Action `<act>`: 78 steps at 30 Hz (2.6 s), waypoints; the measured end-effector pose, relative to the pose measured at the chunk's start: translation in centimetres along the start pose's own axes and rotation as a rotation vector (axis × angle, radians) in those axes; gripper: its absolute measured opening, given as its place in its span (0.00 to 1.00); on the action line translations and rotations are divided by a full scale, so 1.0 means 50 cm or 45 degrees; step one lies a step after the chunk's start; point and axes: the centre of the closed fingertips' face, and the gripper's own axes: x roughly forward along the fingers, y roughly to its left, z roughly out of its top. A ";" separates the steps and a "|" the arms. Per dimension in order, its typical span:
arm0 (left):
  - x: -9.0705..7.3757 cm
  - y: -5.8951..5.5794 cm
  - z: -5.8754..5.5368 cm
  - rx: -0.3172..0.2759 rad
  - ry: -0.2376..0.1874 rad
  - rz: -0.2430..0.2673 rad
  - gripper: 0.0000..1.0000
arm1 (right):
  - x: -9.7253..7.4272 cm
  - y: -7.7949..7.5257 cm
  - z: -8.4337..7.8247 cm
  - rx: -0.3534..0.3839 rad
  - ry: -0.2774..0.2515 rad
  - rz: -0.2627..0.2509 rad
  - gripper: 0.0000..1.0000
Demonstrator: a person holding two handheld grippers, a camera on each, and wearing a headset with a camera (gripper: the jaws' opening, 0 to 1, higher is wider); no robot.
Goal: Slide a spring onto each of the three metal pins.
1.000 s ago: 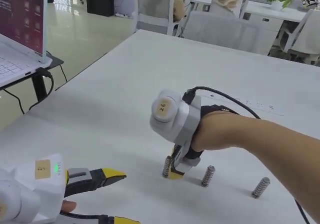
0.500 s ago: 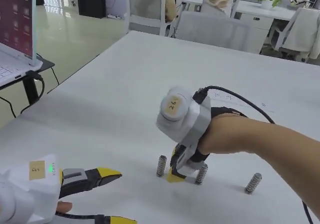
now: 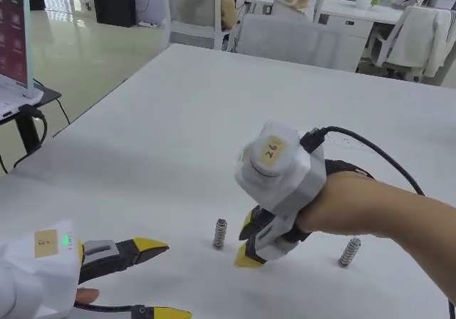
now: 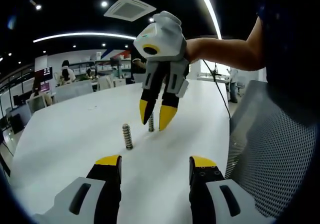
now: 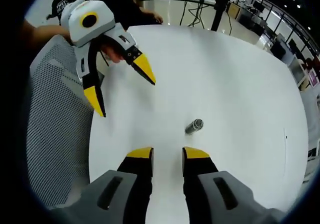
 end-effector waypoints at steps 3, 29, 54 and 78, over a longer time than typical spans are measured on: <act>0.001 0.000 0.000 -0.004 -0.003 0.000 0.49 | -0.006 0.009 -0.005 0.018 -0.031 -0.010 0.23; 0.013 -0.010 -0.002 -0.017 0.011 -0.026 0.51 | -0.059 0.064 -0.062 0.200 -0.244 -0.089 0.29; 0.024 -0.021 0.008 -0.011 0.032 -0.052 0.53 | -0.135 0.060 -0.178 0.428 -0.353 -0.213 0.35; 0.028 -0.023 0.005 -0.013 0.043 -0.063 0.55 | -0.188 0.031 -0.281 0.450 -0.499 -0.418 0.48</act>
